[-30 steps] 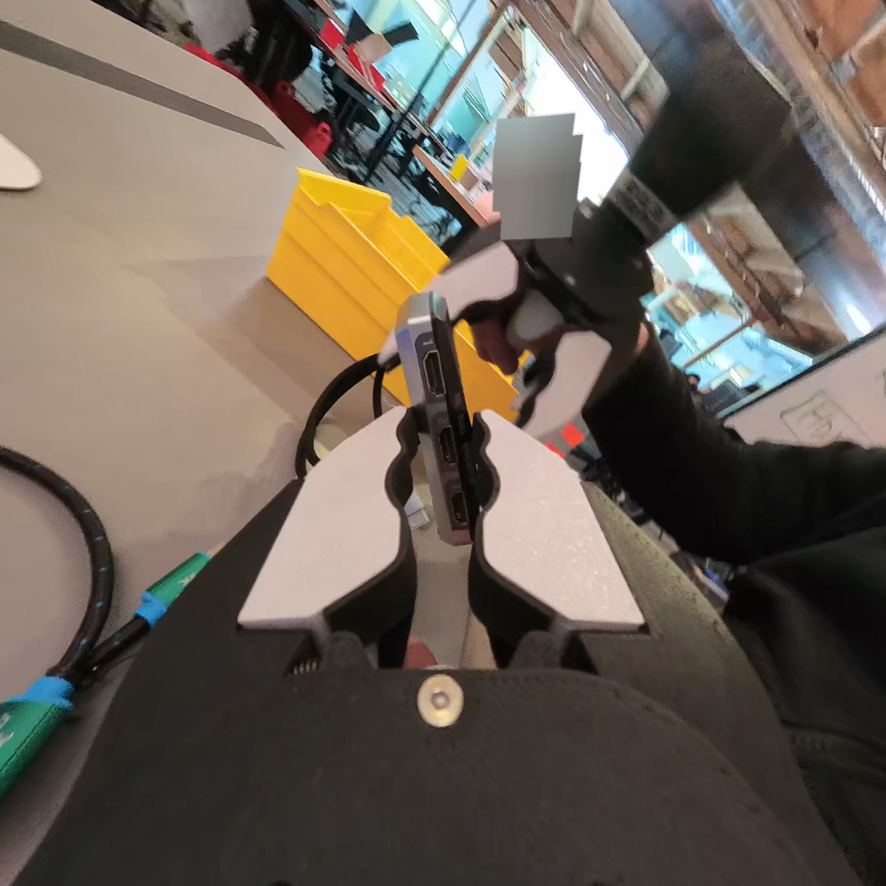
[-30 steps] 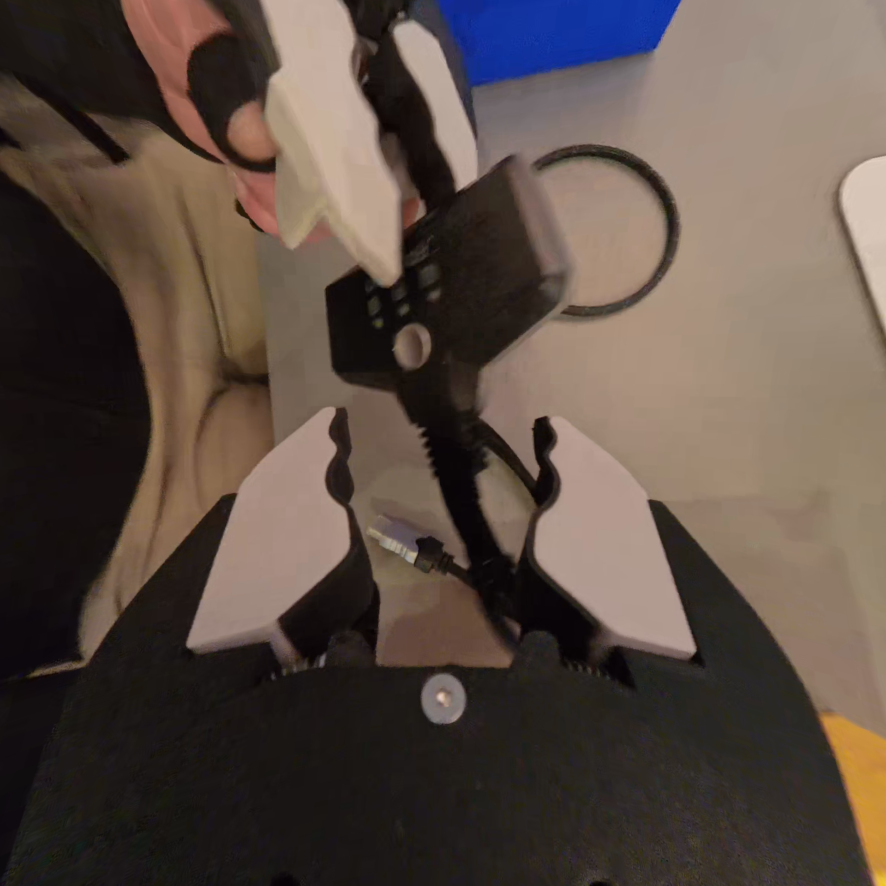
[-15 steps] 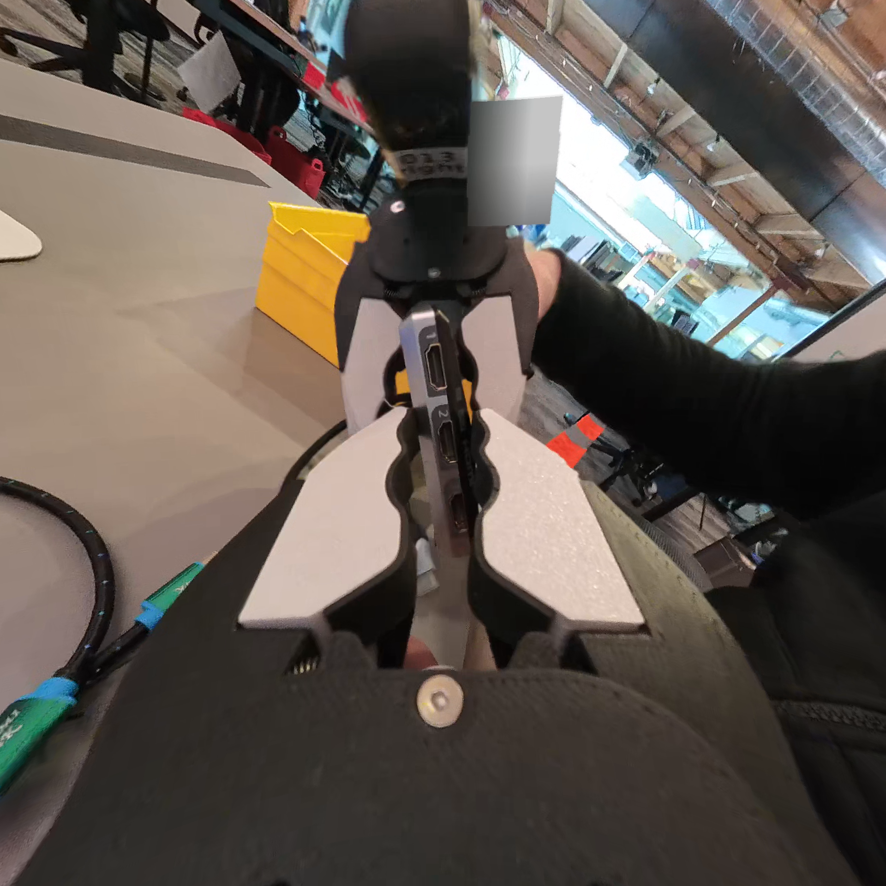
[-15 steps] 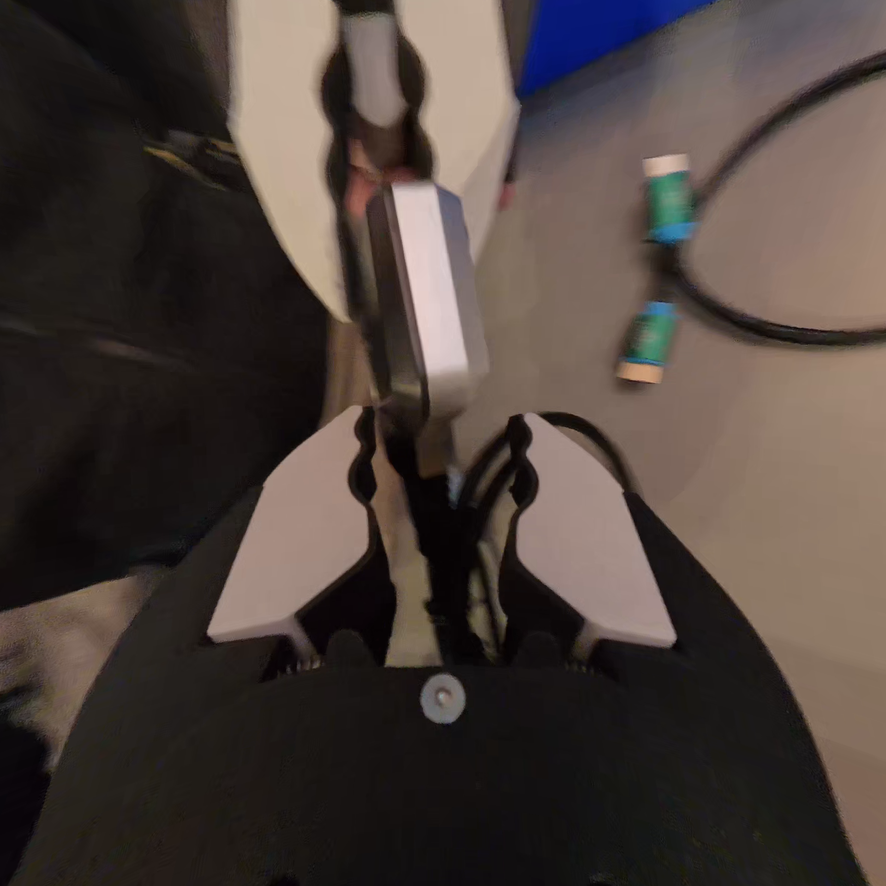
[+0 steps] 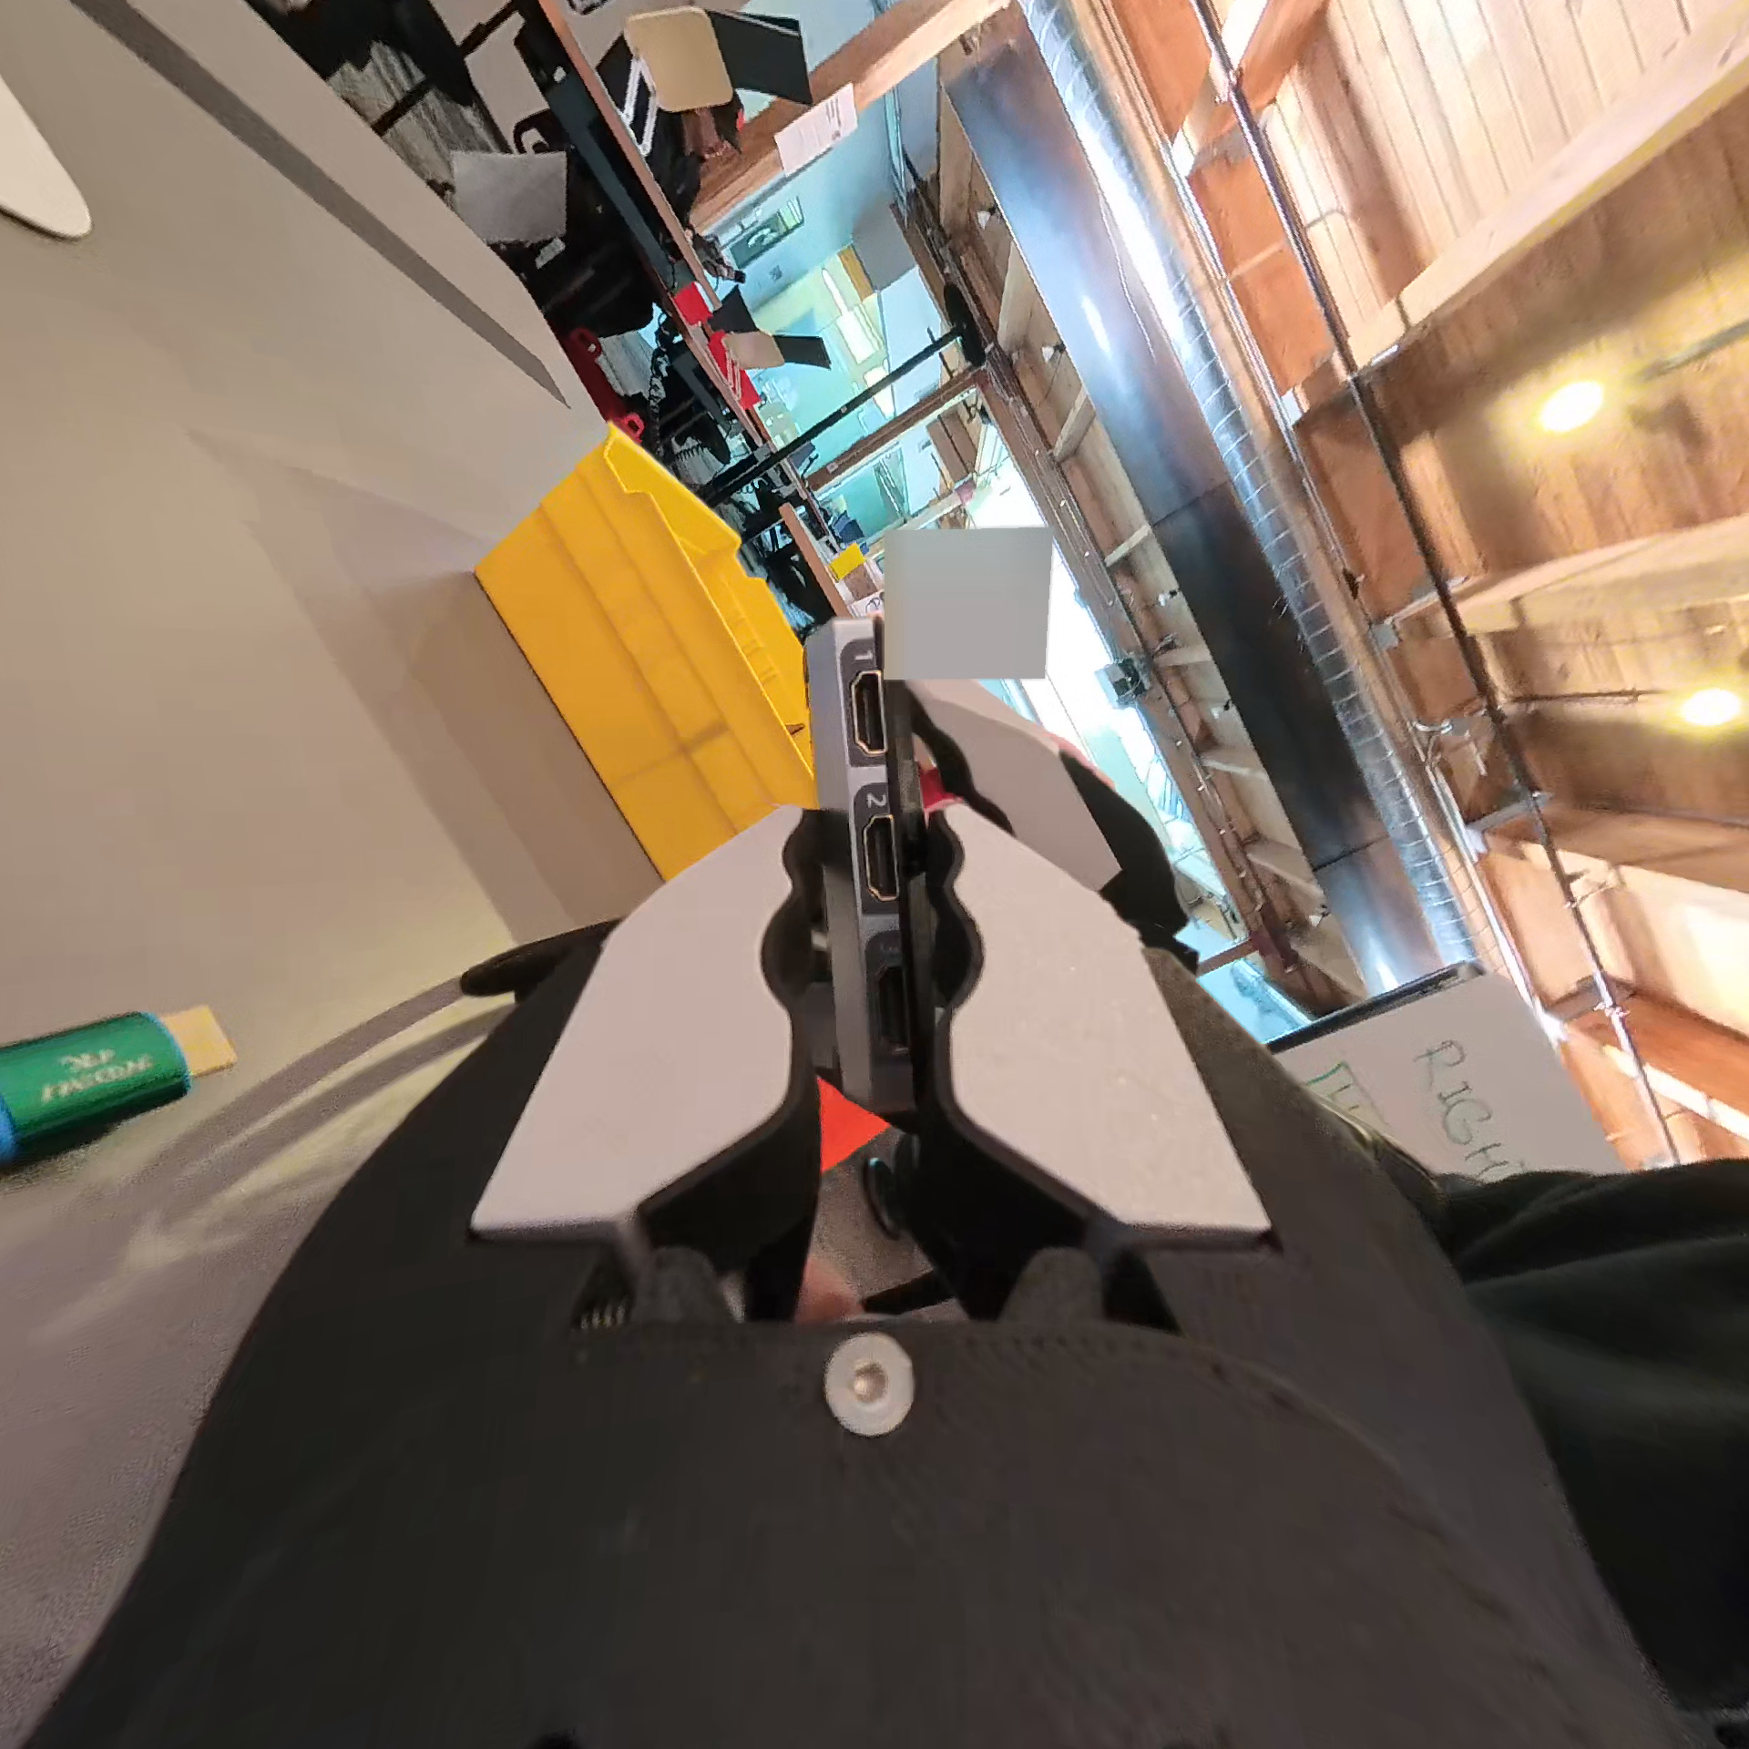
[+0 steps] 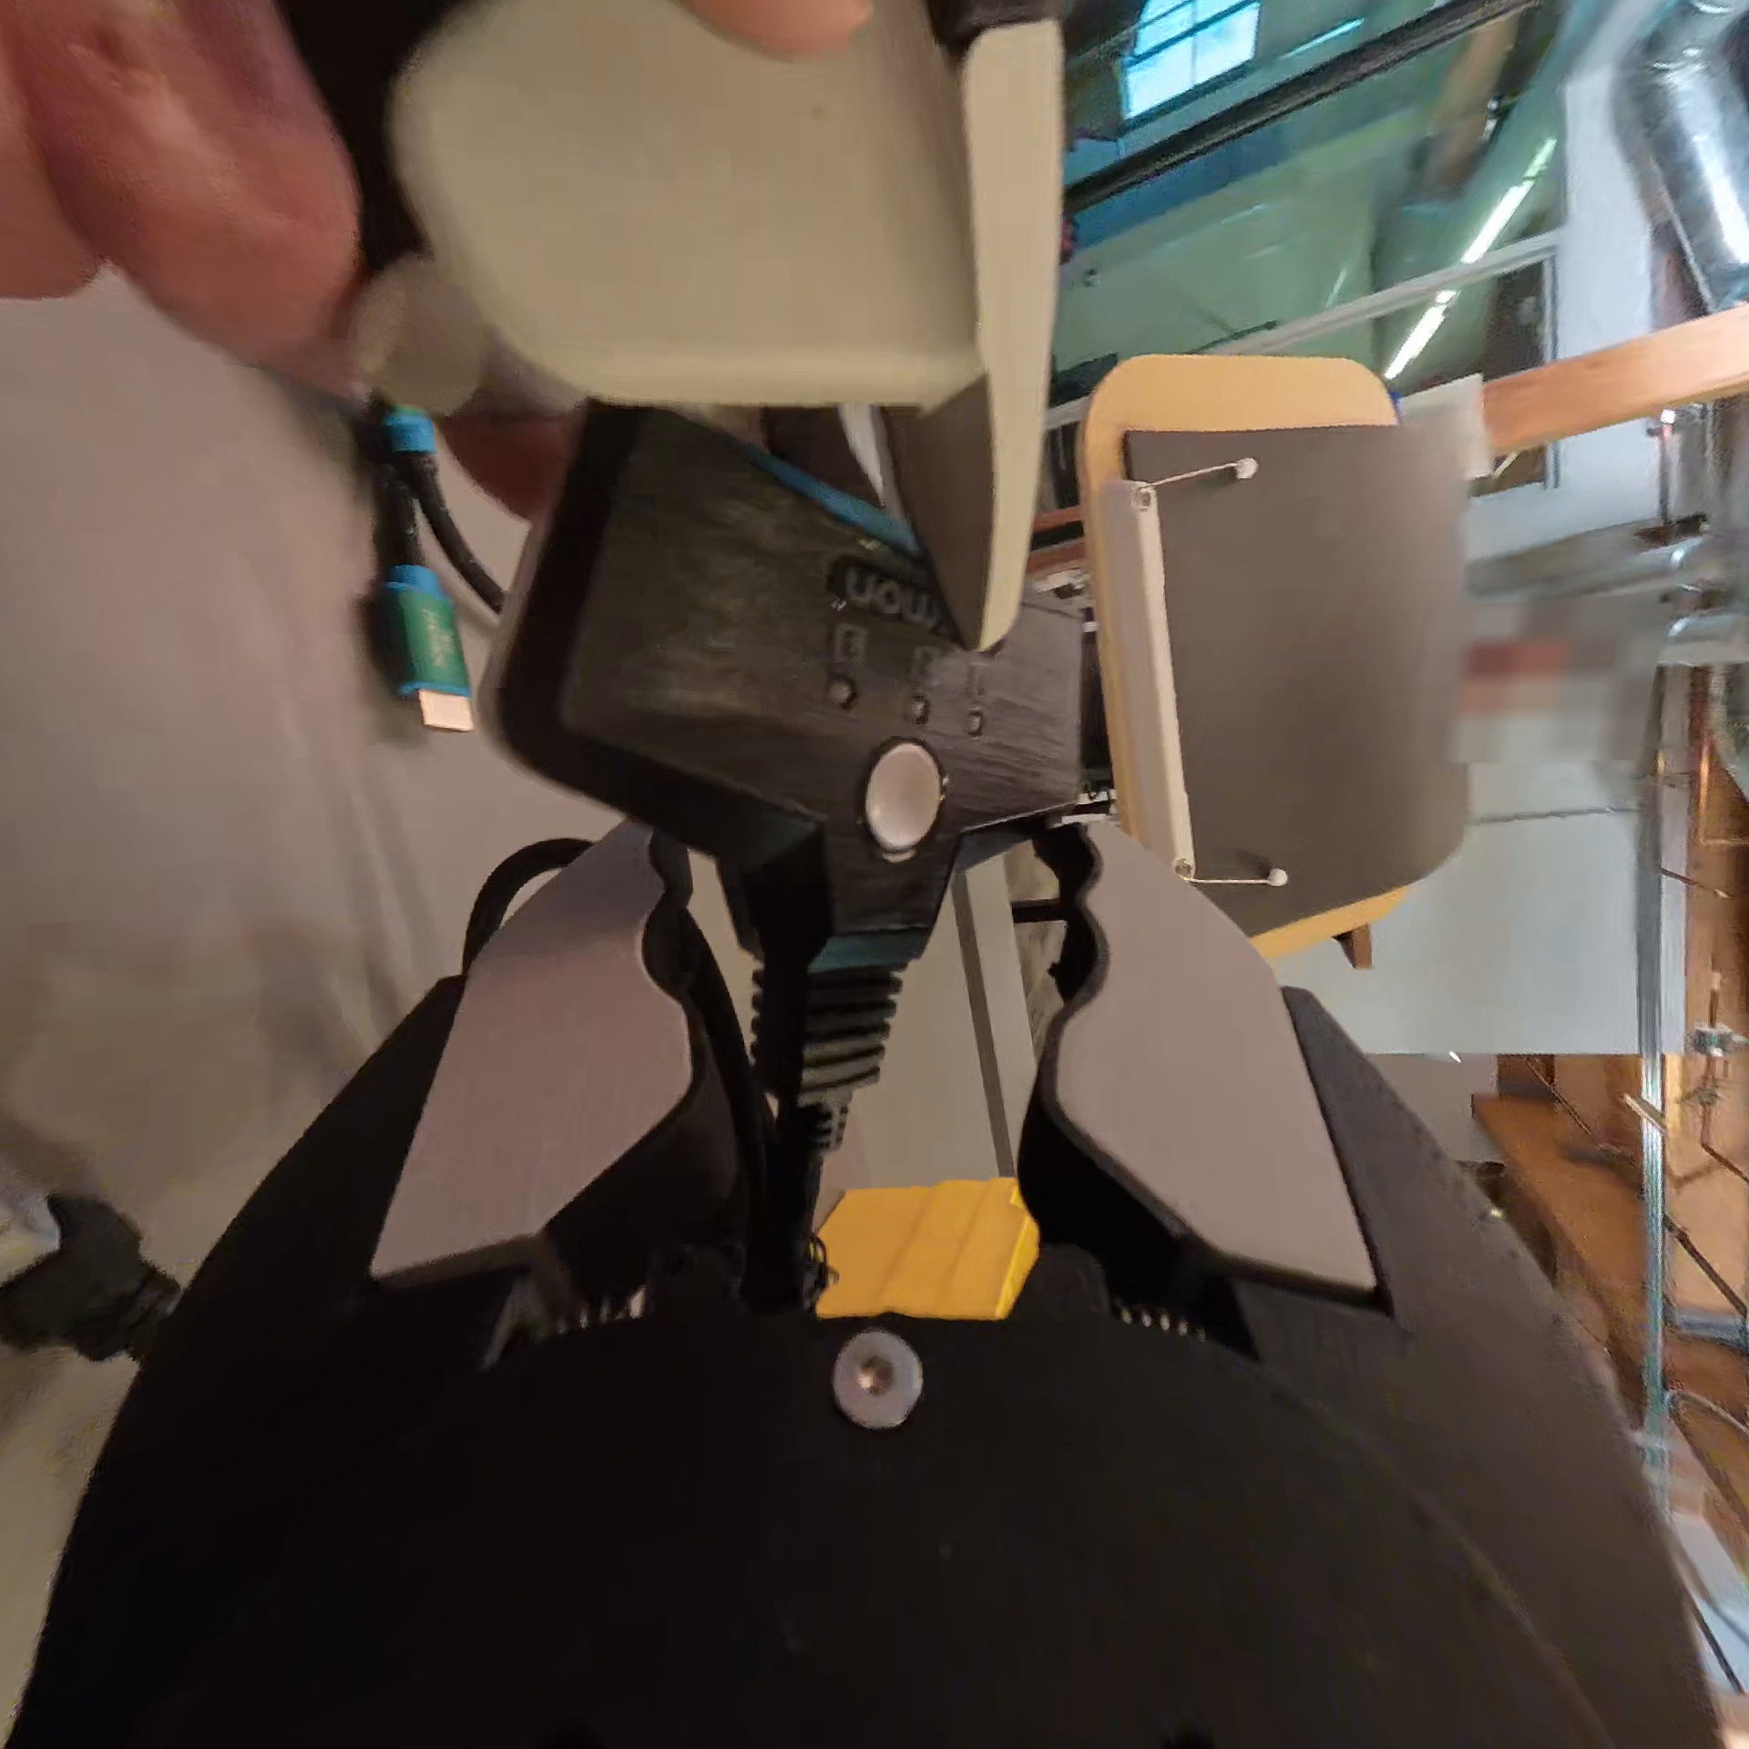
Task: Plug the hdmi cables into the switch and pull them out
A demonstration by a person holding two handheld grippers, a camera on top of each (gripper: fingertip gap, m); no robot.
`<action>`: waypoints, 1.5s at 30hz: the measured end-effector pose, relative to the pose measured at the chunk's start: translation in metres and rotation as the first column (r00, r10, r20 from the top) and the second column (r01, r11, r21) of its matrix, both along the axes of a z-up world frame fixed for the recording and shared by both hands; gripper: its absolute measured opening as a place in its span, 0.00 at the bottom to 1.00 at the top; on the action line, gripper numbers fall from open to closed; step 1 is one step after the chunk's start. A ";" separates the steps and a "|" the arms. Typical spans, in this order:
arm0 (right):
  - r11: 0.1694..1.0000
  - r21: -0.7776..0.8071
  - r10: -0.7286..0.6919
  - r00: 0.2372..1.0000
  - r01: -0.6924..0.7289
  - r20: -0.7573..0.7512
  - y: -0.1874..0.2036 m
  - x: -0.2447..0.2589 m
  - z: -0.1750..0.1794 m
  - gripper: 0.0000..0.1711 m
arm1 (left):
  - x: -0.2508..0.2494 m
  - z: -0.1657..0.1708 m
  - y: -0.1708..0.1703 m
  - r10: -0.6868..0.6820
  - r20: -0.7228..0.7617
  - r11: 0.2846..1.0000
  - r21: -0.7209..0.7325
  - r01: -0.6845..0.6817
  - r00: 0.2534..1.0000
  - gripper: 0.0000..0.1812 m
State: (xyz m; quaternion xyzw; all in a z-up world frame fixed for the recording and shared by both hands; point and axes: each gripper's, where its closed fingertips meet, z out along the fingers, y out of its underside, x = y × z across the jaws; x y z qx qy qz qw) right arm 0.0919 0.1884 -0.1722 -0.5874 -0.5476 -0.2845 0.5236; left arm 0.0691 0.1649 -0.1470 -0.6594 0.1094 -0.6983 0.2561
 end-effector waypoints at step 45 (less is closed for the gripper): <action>0.885 -0.464 -0.088 0.961 -0.046 -0.264 0.005 0.044 -0.028 0.16 | -0.034 -0.146 0.060 0.568 -0.776 0.335 0.523 0.784 0.275 0.06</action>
